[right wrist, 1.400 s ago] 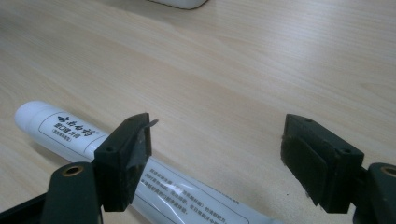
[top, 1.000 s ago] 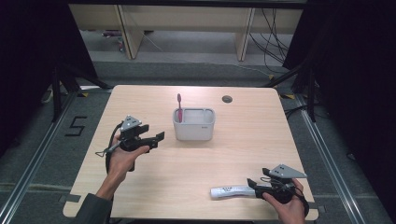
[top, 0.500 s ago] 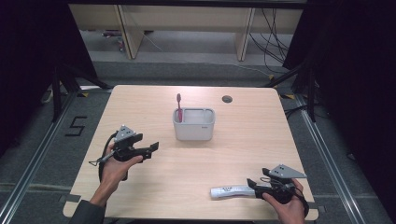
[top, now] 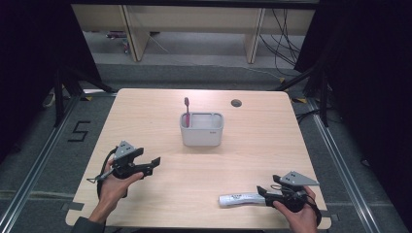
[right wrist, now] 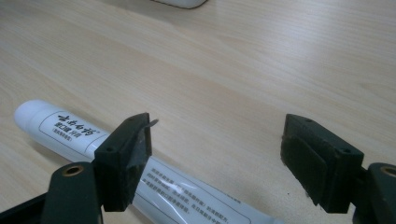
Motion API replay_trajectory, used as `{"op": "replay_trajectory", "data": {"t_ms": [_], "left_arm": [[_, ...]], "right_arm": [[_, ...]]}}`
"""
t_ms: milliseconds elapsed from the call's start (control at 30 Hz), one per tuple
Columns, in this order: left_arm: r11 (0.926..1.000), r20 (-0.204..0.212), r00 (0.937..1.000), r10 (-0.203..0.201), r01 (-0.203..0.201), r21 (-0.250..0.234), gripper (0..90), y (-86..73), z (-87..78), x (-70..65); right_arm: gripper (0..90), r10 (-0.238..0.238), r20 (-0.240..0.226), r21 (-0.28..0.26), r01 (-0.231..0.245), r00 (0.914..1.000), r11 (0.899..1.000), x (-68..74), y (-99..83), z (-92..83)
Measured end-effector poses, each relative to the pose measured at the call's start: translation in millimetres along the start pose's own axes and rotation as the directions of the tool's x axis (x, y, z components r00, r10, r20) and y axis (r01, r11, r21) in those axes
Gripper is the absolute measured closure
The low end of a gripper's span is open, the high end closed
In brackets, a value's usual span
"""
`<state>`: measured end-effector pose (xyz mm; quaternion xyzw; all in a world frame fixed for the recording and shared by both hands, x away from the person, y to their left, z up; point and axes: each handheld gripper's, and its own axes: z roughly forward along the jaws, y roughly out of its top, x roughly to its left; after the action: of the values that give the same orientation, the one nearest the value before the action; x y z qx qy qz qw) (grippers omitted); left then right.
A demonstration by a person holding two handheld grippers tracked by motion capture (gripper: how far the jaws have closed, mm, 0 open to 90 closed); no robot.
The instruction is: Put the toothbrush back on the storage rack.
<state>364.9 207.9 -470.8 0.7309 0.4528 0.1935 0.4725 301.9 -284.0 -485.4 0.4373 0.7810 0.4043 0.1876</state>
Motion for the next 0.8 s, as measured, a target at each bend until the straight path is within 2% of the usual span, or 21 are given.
{"op": "replay_trajectory", "data": {"t_ms": [100, 467, 800], "left_arm": [[1.0, 0.002, 1.0, -0.004, 0.004, 0.005, 20.6, -7.0, -2.0, -0.1], [0.9986, 0.021, 0.9996, 0.021, -0.022, 0.047, 20.2, -26.9, -11.6, -9.5], [0.9972, 0.035, 0.9989, 0.03, -0.032, 0.067, 20.0, -38.9, -18.2, -18.1]], "right_arm": [[25.8, -0.003, -0.001, 0.002, 0.003, 1.0, 1.0, 0.2, -0.1, 0.6], [25.8, 0.006, -0.001, 0.005, -0.006, 1.0, 1.0, -1.1, -0.9, 0.7], [25.8, 0.004, -0.026, 0.005, -0.004, 0.9997, 1.0, -2.8, -1.3, 0.2]]}}
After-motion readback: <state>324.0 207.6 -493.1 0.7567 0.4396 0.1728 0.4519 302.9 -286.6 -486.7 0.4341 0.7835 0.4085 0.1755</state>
